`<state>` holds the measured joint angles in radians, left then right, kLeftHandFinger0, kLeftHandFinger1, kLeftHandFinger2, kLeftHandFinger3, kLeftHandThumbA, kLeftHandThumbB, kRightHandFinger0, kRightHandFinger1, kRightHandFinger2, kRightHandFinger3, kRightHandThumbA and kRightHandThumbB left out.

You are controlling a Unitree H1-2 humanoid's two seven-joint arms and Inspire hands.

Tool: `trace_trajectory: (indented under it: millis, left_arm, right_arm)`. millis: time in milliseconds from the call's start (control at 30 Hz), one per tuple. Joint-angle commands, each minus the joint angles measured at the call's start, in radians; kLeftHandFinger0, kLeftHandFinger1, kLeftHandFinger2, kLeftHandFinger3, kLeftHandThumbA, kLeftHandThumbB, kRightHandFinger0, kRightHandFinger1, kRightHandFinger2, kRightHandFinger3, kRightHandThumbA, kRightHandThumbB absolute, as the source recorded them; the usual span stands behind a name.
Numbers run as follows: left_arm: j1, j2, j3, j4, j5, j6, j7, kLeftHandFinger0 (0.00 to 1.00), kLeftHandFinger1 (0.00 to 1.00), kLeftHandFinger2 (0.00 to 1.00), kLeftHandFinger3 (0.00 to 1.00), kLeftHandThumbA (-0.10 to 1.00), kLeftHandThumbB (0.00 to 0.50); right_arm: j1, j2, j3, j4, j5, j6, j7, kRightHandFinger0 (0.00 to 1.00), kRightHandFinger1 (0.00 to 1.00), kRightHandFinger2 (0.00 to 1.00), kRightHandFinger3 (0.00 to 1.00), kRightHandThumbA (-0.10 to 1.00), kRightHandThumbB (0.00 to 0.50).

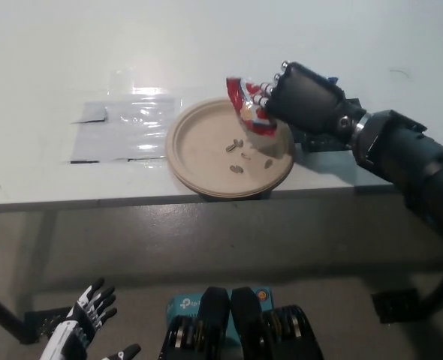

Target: The robot picks up a small bag of sunflower seeds on the right hand side and take it to the empty plate on the left hand side then pours some sunflower seeds on to the plate.

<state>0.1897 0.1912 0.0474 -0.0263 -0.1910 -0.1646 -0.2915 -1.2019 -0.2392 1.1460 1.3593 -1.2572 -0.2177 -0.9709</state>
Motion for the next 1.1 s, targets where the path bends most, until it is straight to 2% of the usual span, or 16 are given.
trace_trajectory:
  millis: [0,33,67,167,233,367,467,533,567,600,700,833,867,933,1000,1067]
  left_arm:
    - [-0.003,0.018,-0.004,-0.024,-0.011,-0.008,-0.010,1.00,1.00,1.00,1.00,1.00,0.311]
    - [-0.003,0.019,-0.002,-0.024,-0.009,-0.010,-0.007,1.00,1.00,1.00,1.00,1.00,0.311]
    - [-0.002,0.020,-0.002,-0.025,-0.004,-0.008,-0.005,1.00,1.00,1.00,1.00,1.00,0.327]
    - [0.000,0.018,-0.002,-0.029,-0.005,-0.008,-0.003,1.00,1.00,1.00,1.00,1.00,0.325]
    - [0.008,0.014,-0.002,-0.034,-0.008,-0.002,-0.001,1.00,1.00,1.00,1.00,1.00,0.320]
    - [-0.001,0.021,-0.003,-0.036,-0.006,-0.007,-0.006,1.00,1.00,1.00,1.00,1.00,0.309]
    - [-0.009,0.020,-0.004,-0.033,0.001,-0.009,-0.003,1.00,1.00,1.00,1.00,1.00,0.312]
    - [-0.010,0.020,-0.005,-0.030,-0.008,-0.016,-0.009,1.00,1.00,1.00,1.00,1.00,0.292]
    - [-0.009,0.019,-0.004,-0.032,-0.007,-0.012,-0.007,1.00,1.00,1.00,1.00,1.00,0.292]
    - [-0.009,0.020,-0.004,-0.033,-0.006,-0.010,-0.007,1.00,1.00,1.00,1.00,1.00,0.301]
    - [0.003,0.018,-0.006,-0.036,-0.005,-0.001,-0.005,1.00,1.00,1.00,1.00,1.00,0.321]
    - [0.004,0.020,-0.008,-0.032,-0.008,-0.007,-0.010,1.00,1.00,1.00,1.00,1.00,0.310]
    - [0.004,0.020,-0.008,-0.033,-0.003,-0.004,-0.006,1.00,1.00,1.00,1.00,1.00,0.318]
    - [0.002,0.020,-0.005,-0.035,-0.003,-0.008,-0.004,1.00,1.00,1.00,1.00,1.00,0.312]
    - [0.000,0.023,-0.006,-0.031,0.001,-0.010,-0.005,1.00,1.00,1.00,1.00,1.00,0.314]
    - [-0.004,0.023,-0.006,-0.026,0.000,-0.015,-0.006,1.00,1.00,1.00,1.00,1.00,0.312]
  right_arm:
    - [-0.015,0.005,0.058,0.006,-0.068,0.087,0.013,0.00,0.00,0.11,0.34,-0.07,0.384]
    - [-0.008,0.010,0.068,0.009,-0.066,0.071,0.020,0.00,0.00,0.08,0.28,0.07,0.454]
    - [0.015,0.018,0.088,0.013,-0.077,0.059,0.050,0.00,0.00,0.09,0.31,-0.05,0.367]
    - [0.059,0.041,0.134,0.022,-0.094,0.068,0.093,0.00,0.00,0.04,0.21,-0.02,0.328]
    - [0.081,0.047,0.165,0.020,-0.111,0.080,0.088,0.00,0.00,0.03,0.21,-0.10,0.271]
    - [0.061,0.038,0.166,0.012,-0.086,0.040,0.080,0.00,0.00,0.01,0.16,-0.10,0.248]
    - [0.048,0.029,0.158,0.008,-0.077,0.045,0.091,0.00,0.00,0.00,0.16,-0.10,0.259]
    - [0.048,0.017,0.137,0.004,-0.060,0.057,0.055,0.00,0.00,0.00,0.17,-0.08,0.325]
    - [0.045,0.014,0.135,0.004,-0.059,0.059,0.062,0.00,0.00,0.00,0.28,-0.03,0.334]
    - [0.044,0.012,0.133,0.005,-0.059,0.059,0.060,0.00,0.00,0.03,0.31,-0.03,0.338]
    - [0.058,0.006,0.123,0.006,-0.051,0.071,0.064,0.00,0.00,0.06,0.26,0.00,0.321]
    - [0.051,-0.013,0.094,-0.006,-0.031,0.052,0.035,0.00,0.00,0.07,0.26,-0.10,0.298]
    - [0.046,-0.020,0.088,-0.008,-0.032,0.071,0.009,0.00,0.00,0.04,0.21,-0.10,0.299]
    - [0.038,-0.025,0.053,-0.009,-0.010,0.074,0.002,0.00,0.00,0.01,0.25,-0.10,0.294]
    - [0.034,-0.028,0.023,-0.012,0.002,0.080,0.001,0.00,0.00,0.01,0.35,-0.10,0.288]
    - [0.026,-0.035,-0.007,-0.015,0.014,0.081,-0.029,0.00,0.00,0.01,0.29,-0.10,0.284]
